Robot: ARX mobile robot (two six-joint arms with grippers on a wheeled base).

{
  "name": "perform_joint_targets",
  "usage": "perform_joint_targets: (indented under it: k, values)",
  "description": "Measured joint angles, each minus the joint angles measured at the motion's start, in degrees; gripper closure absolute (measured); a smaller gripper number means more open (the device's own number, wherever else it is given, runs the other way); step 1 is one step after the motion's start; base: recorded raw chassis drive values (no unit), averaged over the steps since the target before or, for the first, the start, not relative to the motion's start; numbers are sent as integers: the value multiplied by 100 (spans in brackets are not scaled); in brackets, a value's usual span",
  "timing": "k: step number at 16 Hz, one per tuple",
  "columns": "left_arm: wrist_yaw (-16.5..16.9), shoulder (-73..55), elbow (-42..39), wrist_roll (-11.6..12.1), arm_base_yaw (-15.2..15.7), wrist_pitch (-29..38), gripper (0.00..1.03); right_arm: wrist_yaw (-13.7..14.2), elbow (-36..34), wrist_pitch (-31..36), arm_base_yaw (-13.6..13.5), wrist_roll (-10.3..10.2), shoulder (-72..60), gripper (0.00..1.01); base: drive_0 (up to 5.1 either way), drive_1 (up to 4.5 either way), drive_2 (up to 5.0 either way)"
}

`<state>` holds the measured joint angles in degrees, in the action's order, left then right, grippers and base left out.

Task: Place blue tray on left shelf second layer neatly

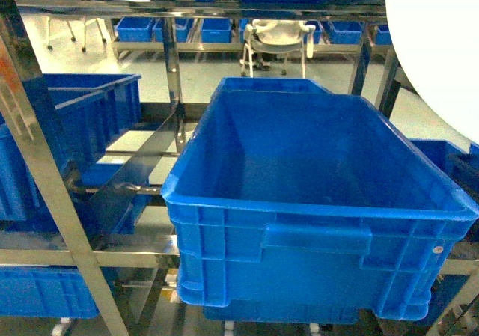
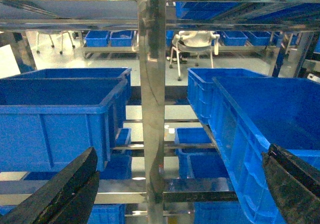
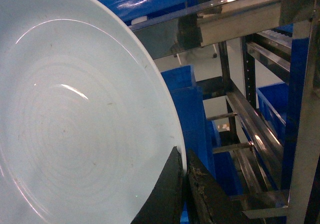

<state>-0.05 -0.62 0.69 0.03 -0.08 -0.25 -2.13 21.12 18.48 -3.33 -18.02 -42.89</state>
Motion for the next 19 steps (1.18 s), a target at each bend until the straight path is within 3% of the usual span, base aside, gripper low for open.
perform_joint_targets:
  k: [7,8,9,10,12,13,14,16,19]
  values:
    - [2,0,0,0,0,0,5,0,0,0,0,-2,0,99,0,0,0]
    - [0,0,0,0,0,0,5,-125,9,-72,28,-28,-9,99,0,0,0]
    - [0,0,0,0,2,0,5,-1014,116,-671,315,-424,-157,99,0,0,0]
    - [2,0,0,0,0,-2,5,-1976,328,-1296,435,-866,-413,99,0,0,0]
    - [0,0,0,0,0,0,5,-3187,758,-2472,800,-1373,-1113,99,0,0,0]
    - [0,0,0,0,0,0,5,-3637,859,-2745,894,-1606,-1593,99,0,0,0]
    - [2,0,0,0,0,0,5,-3862,938,-2789,909,-1792,-2033,99,0,0,0]
    - [0,0,0,0,0,0,5,-3862,1353,-2531,909,-2009,-2616,99,0,0,0]
    - [0,0,0,0,0,2,5,-3644,2092,-2376,894,-2079,-3414,99,0,0,0]
